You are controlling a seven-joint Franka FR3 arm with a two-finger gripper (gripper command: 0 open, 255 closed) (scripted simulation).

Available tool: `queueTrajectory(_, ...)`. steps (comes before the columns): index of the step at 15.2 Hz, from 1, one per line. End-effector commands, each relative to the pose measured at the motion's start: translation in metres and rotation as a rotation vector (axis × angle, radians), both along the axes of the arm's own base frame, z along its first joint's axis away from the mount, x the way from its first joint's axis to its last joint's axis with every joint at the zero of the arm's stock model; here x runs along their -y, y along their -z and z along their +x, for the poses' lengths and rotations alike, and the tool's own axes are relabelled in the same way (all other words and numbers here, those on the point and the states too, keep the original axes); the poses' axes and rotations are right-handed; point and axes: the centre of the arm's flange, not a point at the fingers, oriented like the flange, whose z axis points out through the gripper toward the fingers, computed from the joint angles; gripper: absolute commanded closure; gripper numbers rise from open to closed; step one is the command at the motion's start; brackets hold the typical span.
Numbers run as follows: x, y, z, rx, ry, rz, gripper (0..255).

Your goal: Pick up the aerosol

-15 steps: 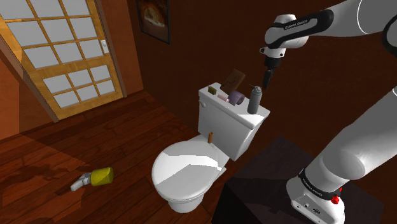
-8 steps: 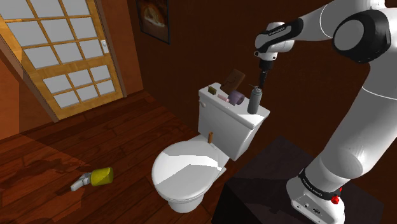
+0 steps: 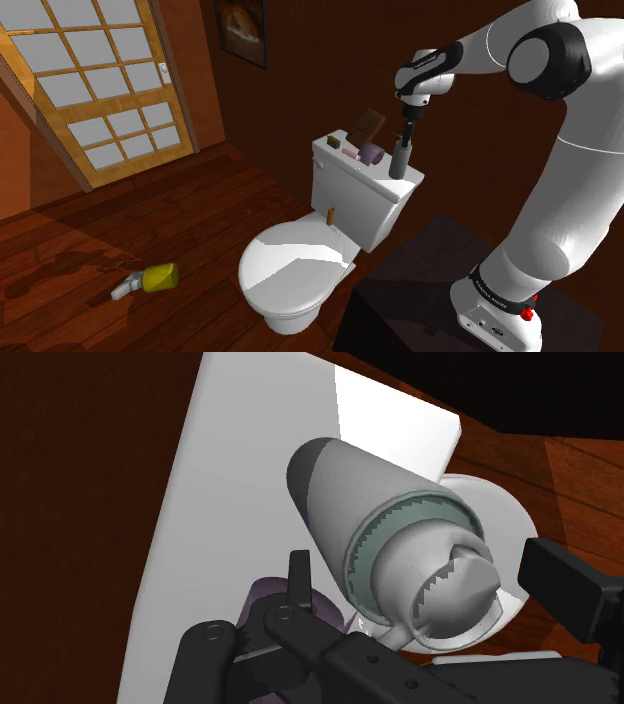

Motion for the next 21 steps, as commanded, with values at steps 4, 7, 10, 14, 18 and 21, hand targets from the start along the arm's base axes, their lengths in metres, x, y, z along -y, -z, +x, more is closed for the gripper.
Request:
queueTrajectory(4,0.000,0.003,0.000,0.001,0.000,0.000,255)
queueTrajectory(7,-0.001,0.003,-0.001,0.001,0.000,0.000,255)
queueTrajectory(10,0.000,0.004,0.000,0.001,0.000,0.000,255)
queueTrajectory(14,0.000,-0.013,0.000,0.001,0.000,0.000,255)
queueTrajectory(18,0.000,-0.034,0.000,0.001,0.000,0.000,255)
queueTrajectory(21,0.000,-0.050,0.000,0.001,0.000,0.000,255)
